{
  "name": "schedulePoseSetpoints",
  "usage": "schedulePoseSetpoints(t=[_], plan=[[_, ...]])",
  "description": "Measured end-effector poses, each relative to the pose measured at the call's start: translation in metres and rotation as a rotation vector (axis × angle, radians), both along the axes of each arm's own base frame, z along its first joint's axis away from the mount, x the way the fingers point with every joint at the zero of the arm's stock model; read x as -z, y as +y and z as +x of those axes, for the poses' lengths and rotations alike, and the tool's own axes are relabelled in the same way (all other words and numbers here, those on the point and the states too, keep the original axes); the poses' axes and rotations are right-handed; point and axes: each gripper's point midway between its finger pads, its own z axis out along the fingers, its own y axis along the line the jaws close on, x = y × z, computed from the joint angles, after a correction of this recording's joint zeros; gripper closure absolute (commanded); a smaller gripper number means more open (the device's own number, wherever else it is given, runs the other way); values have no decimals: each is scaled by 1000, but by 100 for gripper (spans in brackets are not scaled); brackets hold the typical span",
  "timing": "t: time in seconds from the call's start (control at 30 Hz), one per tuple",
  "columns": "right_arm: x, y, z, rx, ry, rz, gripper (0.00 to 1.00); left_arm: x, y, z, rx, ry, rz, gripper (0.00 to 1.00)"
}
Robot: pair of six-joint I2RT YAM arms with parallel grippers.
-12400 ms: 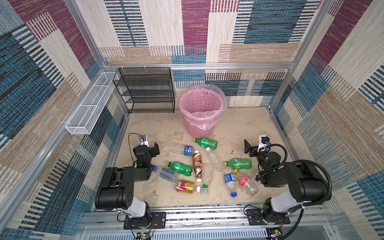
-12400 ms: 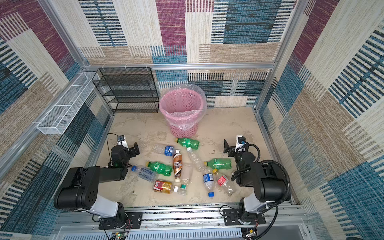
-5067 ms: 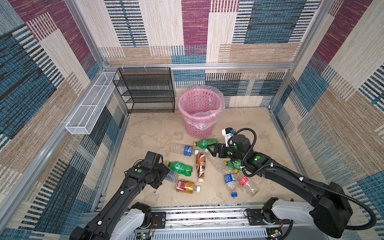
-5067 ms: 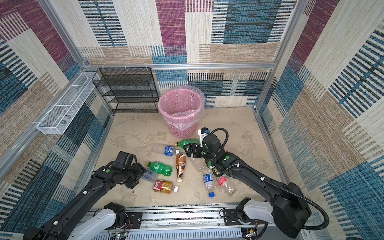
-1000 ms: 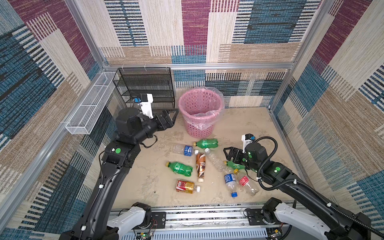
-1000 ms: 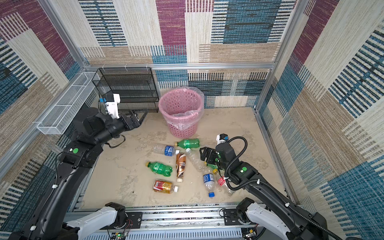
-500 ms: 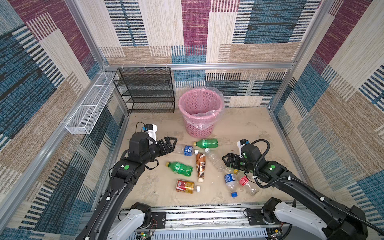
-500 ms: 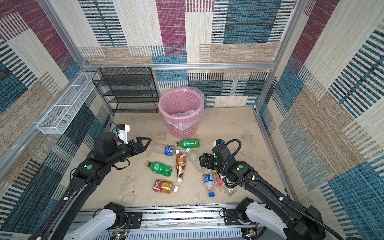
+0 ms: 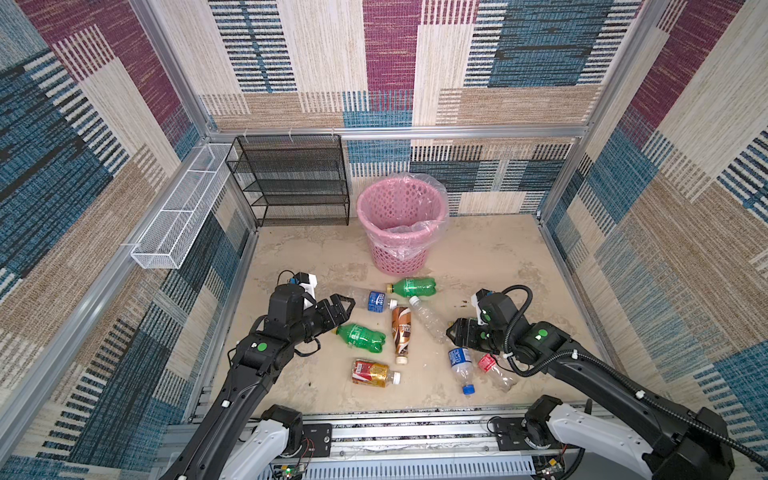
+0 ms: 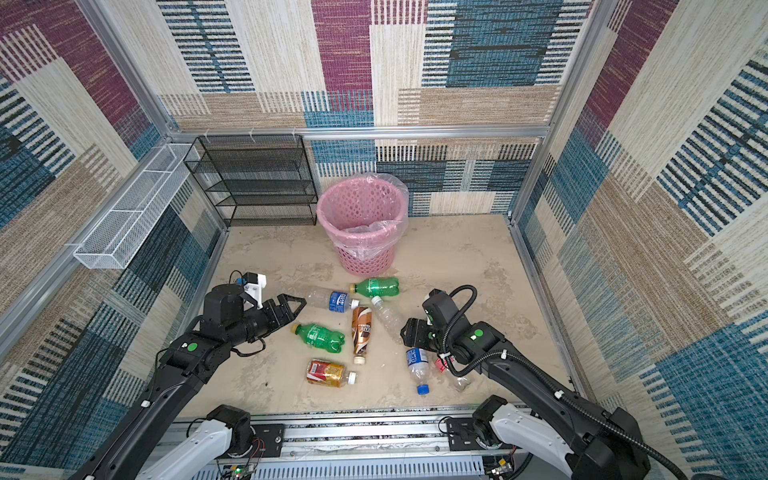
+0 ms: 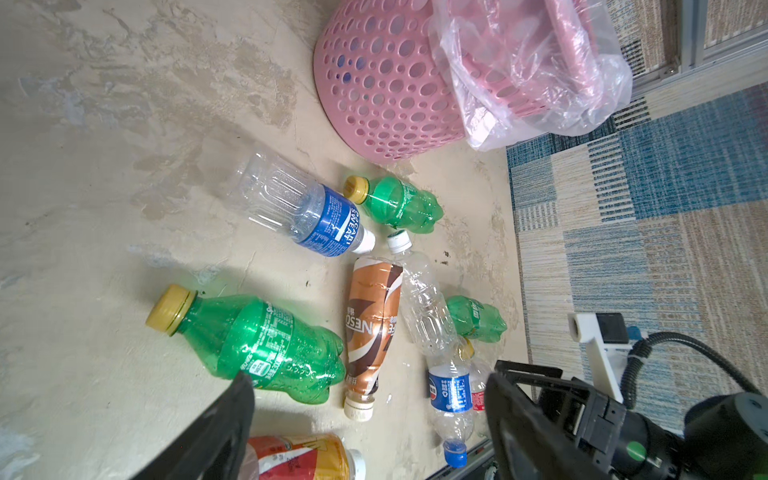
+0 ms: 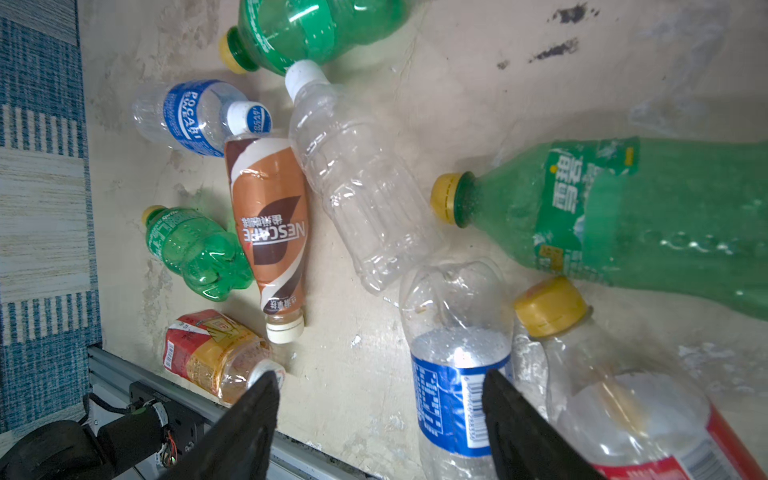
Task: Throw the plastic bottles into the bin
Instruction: 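Grasp the clear blue-labelled water bottle with the right gripper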
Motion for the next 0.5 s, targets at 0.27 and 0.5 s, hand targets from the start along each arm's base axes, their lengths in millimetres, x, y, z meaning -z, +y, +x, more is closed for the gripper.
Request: schedulePoseSetpoints(t=[0.27,0.5], plan=[[18,-3,-10,-13,69,-43,23,7,-4,5,6,34,-13,14],[30,-4,-19,-31,112,-62,22,14,-11,15,17,53,-26,15]])
